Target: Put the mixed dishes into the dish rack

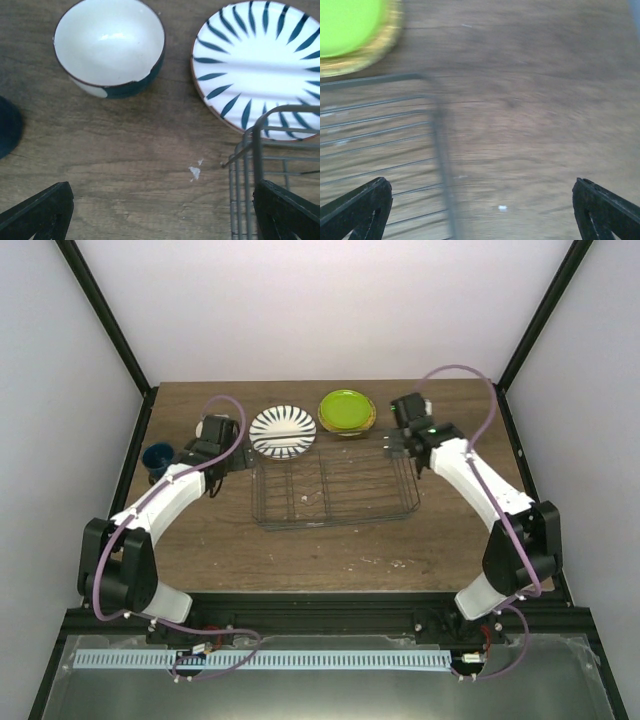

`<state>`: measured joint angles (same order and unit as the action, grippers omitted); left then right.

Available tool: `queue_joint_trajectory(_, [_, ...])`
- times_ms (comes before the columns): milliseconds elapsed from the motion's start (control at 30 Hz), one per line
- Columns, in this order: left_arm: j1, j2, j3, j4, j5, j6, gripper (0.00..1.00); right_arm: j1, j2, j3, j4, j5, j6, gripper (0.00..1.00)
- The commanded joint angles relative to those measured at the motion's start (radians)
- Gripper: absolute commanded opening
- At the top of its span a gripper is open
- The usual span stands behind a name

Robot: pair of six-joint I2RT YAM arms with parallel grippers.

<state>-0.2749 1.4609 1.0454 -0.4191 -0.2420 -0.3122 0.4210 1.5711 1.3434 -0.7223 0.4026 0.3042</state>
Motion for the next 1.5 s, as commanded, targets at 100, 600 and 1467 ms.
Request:
queue_joint_trajectory(100, [0.059, 0.013, -0.019, 0.000, -0.034, 0.013, 1.00, -0.281, -0.073, -0.079, 0.060, -0.046, -0.007, 1.00])
queue_joint_trajectory(600, [0.088, 0.180, 0.003, 0.038, 0.016, 0.045, 1.00, -0.357, -0.019, -0.238, 0.073, -0.149, 0.015, 1.00])
queue_joint_trajectory(1467, [0.089, 0.290, 0.128, 0.086, 0.085, 0.065, 1.00, -0.311, -0.109, -0.345, 0.035, -0.200, 0.047, 1.00])
